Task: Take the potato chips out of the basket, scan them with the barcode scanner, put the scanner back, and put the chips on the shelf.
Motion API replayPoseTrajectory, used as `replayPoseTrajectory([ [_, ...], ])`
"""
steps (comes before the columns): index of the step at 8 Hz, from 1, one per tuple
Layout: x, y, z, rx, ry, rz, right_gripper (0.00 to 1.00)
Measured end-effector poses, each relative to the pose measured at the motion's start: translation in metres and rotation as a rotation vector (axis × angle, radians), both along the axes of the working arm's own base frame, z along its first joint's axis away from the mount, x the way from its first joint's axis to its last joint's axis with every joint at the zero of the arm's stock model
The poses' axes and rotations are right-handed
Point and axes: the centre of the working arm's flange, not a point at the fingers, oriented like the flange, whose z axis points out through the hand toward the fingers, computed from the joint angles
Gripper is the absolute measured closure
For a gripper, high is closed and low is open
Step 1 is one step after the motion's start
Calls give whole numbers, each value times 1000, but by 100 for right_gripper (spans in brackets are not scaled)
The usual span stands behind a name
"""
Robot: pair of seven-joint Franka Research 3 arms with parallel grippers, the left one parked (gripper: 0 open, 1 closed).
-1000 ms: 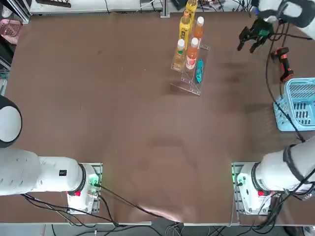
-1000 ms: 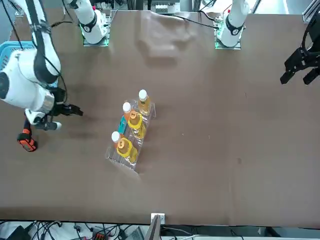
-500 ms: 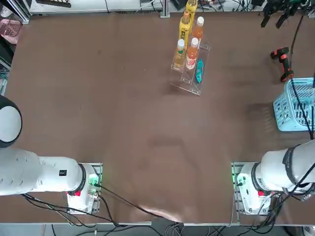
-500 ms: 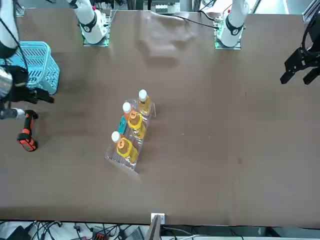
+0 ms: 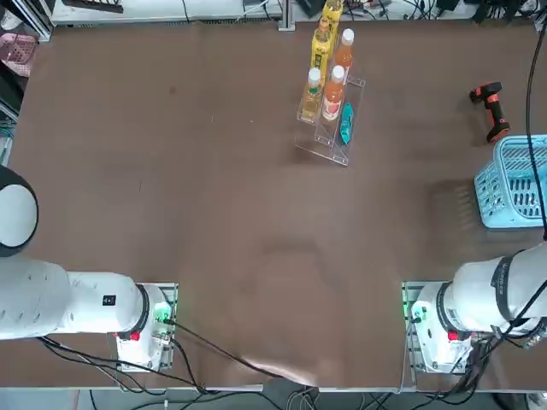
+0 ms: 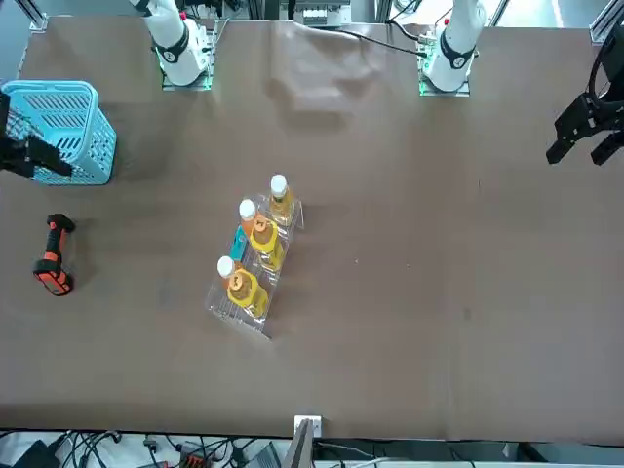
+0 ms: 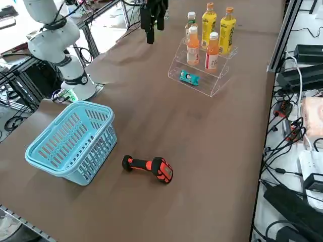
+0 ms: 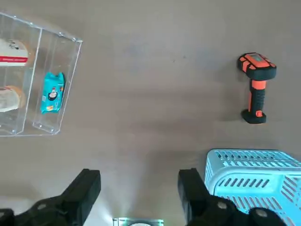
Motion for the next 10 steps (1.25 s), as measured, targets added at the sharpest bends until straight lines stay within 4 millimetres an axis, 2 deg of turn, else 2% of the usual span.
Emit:
replayPoseTrajectory([
  [4, 2, 62, -1, -19, 2, 3, 0],
  [5, 2, 66, 0, -23, 1, 5, 0],
  [8, 2, 52, 2, -28, -1, -19, 0],
  [10, 2, 51, 1, -28, 0, -20, 0],
])
